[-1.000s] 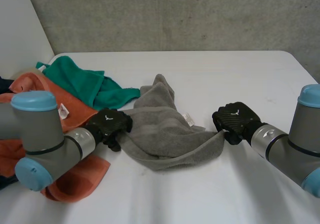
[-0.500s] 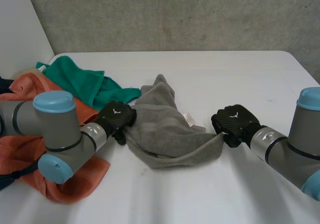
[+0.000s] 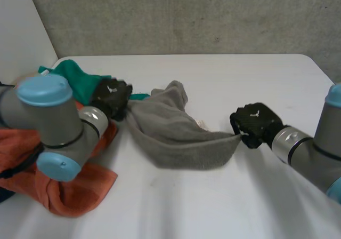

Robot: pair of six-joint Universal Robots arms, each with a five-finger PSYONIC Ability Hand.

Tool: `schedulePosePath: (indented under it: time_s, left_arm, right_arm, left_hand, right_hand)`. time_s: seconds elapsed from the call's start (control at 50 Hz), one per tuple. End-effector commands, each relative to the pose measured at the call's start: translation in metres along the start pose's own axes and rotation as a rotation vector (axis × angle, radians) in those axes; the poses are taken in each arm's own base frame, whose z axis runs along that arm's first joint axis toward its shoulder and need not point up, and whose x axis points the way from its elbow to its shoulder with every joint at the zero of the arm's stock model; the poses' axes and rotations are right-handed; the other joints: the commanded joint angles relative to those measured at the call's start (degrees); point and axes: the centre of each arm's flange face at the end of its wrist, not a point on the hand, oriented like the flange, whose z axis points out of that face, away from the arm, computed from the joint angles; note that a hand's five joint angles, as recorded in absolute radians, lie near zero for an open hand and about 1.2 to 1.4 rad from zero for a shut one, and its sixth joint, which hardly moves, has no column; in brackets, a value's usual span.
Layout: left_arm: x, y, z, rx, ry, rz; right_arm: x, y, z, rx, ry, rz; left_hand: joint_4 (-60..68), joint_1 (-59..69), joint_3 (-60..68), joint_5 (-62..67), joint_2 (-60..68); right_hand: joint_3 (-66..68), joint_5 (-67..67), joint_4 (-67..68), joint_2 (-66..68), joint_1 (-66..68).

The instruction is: Fold the laundry.

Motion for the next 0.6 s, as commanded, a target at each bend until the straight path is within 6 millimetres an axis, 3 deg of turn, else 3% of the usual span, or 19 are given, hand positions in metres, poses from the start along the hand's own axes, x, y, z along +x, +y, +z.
schedulePosePath:
  time_s: [0.02,0.06,0.12,0.2,0.24,0.34,0.38,0.44,0.5,0.6]
  left_arm:
    - [-0.025,-0.079,-0.044,0.212,-0.037,-0.055]
    - [-0.033,-0.106,-0.059,0.288,-0.045,-0.072]
    - [-0.039,-0.127,-0.072,0.345,-0.042,-0.088]
    - [-0.042,-0.129,-0.075,0.315,-0.043,-0.09]
    - [-0.043,-0.124,-0.075,0.285,-0.049,-0.092]
    - [-0.035,-0.086,-0.064,0.137,-0.018,-0.106]
    - [-0.023,-0.056,-0.062,0.025,0.028,-0.116]
    - [-0.005,-0.017,-0.07,-0.14,0.091,-0.139]
    - [0.009,0.004,-0.08,-0.208,0.133,-0.157]
    - [0.027,0.021,-0.088,-0.23,0.197,-0.196]
  right_arm:
    - [0.029,-0.055,-0.023,0.087,0.052,0.023]
    - [0.037,-0.081,-0.036,0.148,0.071,0.012]
    - [0.048,-0.118,-0.056,0.247,0.1,-0.012]
    - [0.061,-0.147,-0.076,0.333,0.133,-0.013]
    - [0.064,-0.149,-0.079,0.338,0.134,-0.006]
    - [0.062,-0.13,-0.069,0.285,0.096,0.023]
    - [0.053,-0.115,-0.058,0.245,0.063,0.027]
    - [0.048,-0.092,-0.042,0.181,0.046,0.025]
    - [0.048,-0.07,-0.027,0.119,0.057,0.025]
    - [0.049,-0.05,-0.013,0.066,0.085,0.041]
  left_hand:
    - [11.3,13.4,11.9,15.1,11.6]
    - [11.3,13.4,11.9,15.1,11.6]
    - [11.3,13.4,11.9,15.1,11.6]
    - [11.3,13.4,11.9,15.1,11.6]
    - [11.3,13.4,11.9,15.1,11.6]
    - [11.3,13.4,11.9,15.1,11.6]
    - [-11.1,-9.1,-10.6,-7.3,-10.9]
    - [-27.3,-25.3,-26.7,-23.5,-27.1]
    - [-42.1,-40.0,-41.5,-38.3,-41.8]
    - [-43.8,-41.8,-43.3,-40.0,-43.6]
  right_hand:
    - [11.7,11.4,11.2,12.7,15.6]
    - [11.7,11.4,11.2,12.7,15.6]
    - [11.7,11.4,11.2,12.7,15.6]
    - [11.7,11.4,11.2,12.7,15.6]
    - [11.7,11.4,11.2,12.7,15.6]
    - [11.7,11.4,11.2,12.7,15.6]
    - [11.7,11.4,11.2,12.7,15.6]
    - [11.7,11.4,11.2,12.7,15.6]
    - [11.7,11.4,11.2,12.7,15.6]
    - [11.7,11.4,11.2,12.7,15.6]
